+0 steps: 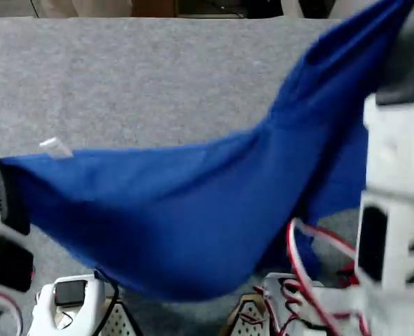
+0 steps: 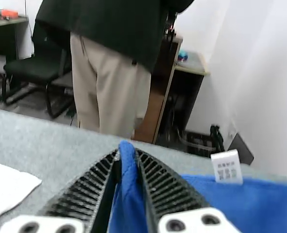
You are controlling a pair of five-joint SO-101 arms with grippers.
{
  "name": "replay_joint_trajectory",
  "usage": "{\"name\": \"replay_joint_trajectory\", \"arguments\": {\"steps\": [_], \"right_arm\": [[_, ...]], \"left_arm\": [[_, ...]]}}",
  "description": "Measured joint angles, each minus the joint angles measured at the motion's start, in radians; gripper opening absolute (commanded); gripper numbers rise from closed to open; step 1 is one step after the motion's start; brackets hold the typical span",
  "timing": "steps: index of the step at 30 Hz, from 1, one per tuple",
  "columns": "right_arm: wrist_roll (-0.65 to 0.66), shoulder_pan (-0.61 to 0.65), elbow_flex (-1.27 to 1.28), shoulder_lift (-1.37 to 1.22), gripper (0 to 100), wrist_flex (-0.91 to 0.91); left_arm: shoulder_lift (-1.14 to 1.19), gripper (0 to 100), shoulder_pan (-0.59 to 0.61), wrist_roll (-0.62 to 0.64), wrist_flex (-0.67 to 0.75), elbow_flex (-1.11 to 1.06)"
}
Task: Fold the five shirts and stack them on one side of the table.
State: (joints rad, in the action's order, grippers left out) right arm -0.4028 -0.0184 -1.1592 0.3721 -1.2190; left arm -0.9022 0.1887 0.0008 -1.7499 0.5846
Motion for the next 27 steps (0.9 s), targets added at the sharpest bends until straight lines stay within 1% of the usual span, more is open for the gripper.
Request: {"name": "replay_joint_trajectory", "arguments": {"steps": [3,6,9,13,15,18,22,25,27], "right_arm": [[-0.002,-0.006,0.087,-0.015,0.5,0.018],[-0.002,-0.008,0.207,-0.04,0.5,0.041],[-0.002,-0.009,0.327,-0.075,0.5,0.092],[-0.002,-0.014,0.493,-0.121,0.5,0.215],[-0.002,-0.014,0.591,-0.161,0.5,0.29],[-0.002,-0.014,0.721,-0.244,0.5,0.439],[0.043,-0.014,0.804,-0.397,0.5,0.658],[0.103,-0.012,0.802,-0.525,0.5,0.813],[0.15,-0.025,0.775,-0.598,0.5,0.859]], "left_arm": [[0.0,2,0.0,0.0,0.041,-0.104],[0.0,2,0.0,0.0,0.117,-0.219],[0.0,2,0.0,0.0,0.226,-0.37],[0.005,2,0.0,0.0,0.413,-0.644],[0.009,2,0.0,0.0,0.532,-0.79],[0.025,2,-0.002,0.0,0.749,-1.014],[0.101,2,-0.003,0.0,1.119,-1.267],[0.226,2,-0.003,0.0,1.382,-1.346],[0.319,2,-0.003,0.0,1.475,-1.333]]}}
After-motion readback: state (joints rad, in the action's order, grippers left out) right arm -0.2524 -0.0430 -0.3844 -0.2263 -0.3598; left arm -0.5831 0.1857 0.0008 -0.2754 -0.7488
